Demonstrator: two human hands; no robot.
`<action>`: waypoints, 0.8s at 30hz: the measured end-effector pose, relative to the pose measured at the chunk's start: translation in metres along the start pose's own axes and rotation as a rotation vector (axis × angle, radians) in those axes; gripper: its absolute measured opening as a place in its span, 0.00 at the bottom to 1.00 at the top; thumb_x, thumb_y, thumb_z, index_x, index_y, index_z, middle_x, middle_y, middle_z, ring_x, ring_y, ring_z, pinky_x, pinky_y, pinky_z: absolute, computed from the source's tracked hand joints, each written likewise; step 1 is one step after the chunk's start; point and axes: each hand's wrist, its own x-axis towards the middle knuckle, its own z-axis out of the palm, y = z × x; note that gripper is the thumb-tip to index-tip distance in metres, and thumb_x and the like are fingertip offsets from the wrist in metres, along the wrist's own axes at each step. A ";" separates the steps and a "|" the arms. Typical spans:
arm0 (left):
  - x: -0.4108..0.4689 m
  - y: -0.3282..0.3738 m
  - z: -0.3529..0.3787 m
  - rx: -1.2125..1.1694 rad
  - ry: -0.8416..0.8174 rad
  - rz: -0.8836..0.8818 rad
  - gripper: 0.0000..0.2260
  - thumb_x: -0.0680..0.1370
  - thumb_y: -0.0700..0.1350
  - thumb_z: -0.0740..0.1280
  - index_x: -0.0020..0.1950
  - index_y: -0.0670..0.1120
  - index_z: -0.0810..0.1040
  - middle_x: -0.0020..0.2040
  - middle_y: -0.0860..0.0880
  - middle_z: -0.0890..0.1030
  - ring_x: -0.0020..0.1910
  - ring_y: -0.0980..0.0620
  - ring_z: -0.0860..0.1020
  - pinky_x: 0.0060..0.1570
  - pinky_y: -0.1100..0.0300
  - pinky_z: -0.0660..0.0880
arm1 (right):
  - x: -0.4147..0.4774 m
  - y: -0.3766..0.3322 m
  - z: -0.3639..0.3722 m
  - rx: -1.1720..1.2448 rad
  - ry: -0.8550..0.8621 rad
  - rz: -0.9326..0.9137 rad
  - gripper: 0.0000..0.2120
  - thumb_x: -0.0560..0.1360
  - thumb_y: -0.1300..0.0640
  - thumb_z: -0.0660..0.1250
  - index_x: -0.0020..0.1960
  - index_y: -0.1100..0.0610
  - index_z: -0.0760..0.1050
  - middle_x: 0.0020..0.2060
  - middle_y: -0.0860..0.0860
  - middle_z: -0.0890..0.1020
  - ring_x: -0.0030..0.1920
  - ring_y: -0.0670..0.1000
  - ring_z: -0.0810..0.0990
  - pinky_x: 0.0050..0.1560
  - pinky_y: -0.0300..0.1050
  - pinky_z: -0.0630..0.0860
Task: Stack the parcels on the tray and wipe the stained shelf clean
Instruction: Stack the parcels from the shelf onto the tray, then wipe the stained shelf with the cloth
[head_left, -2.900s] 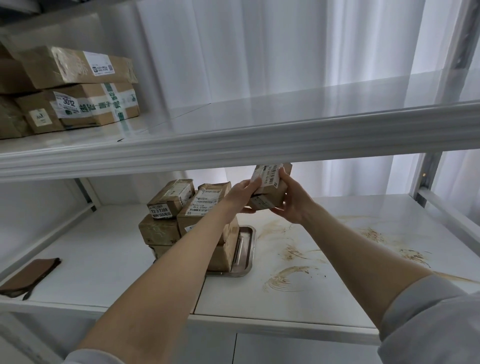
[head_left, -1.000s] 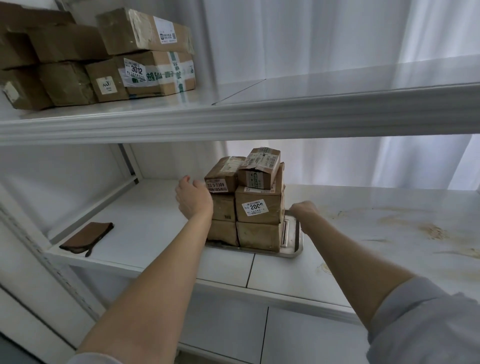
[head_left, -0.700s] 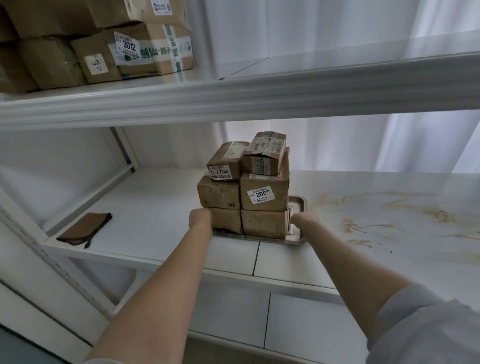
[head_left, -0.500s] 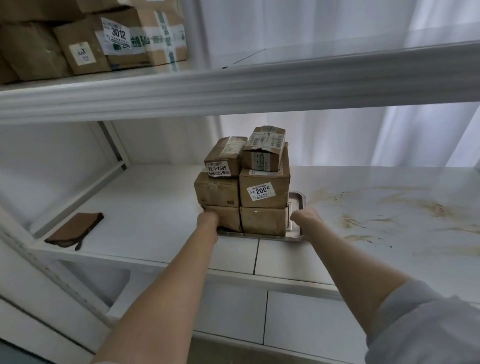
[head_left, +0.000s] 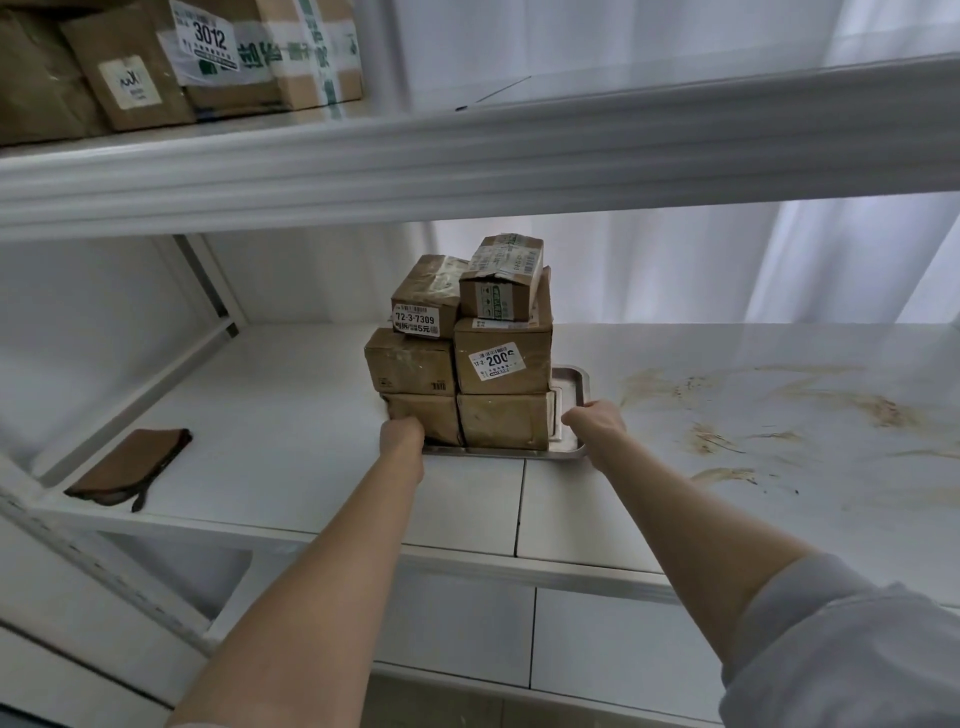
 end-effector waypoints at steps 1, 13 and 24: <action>0.004 0.000 0.000 -0.004 0.013 0.005 0.16 0.81 0.38 0.53 0.69 0.38 0.67 0.47 0.43 0.74 0.41 0.48 0.70 0.53 0.56 0.70 | 0.001 -0.001 0.002 0.015 -0.008 -0.004 0.07 0.74 0.62 0.64 0.50 0.64 0.74 0.40 0.58 0.75 0.43 0.57 0.75 0.47 0.50 0.75; -0.025 -0.003 -0.012 0.154 -0.030 0.046 0.16 0.80 0.38 0.58 0.67 0.41 0.68 0.38 0.49 0.67 0.35 0.53 0.65 0.34 0.62 0.65 | -0.007 0.002 -0.004 -0.020 0.025 -0.037 0.08 0.75 0.60 0.65 0.39 0.63 0.73 0.36 0.56 0.78 0.39 0.55 0.78 0.43 0.46 0.76; -0.059 -0.022 -0.058 0.189 -0.027 0.066 0.18 0.80 0.43 0.61 0.69 0.38 0.66 0.55 0.45 0.67 0.52 0.48 0.68 0.51 0.56 0.70 | -0.083 -0.008 0.033 0.076 -0.327 -0.147 0.08 0.80 0.65 0.57 0.54 0.62 0.74 0.40 0.57 0.77 0.35 0.51 0.75 0.37 0.43 0.76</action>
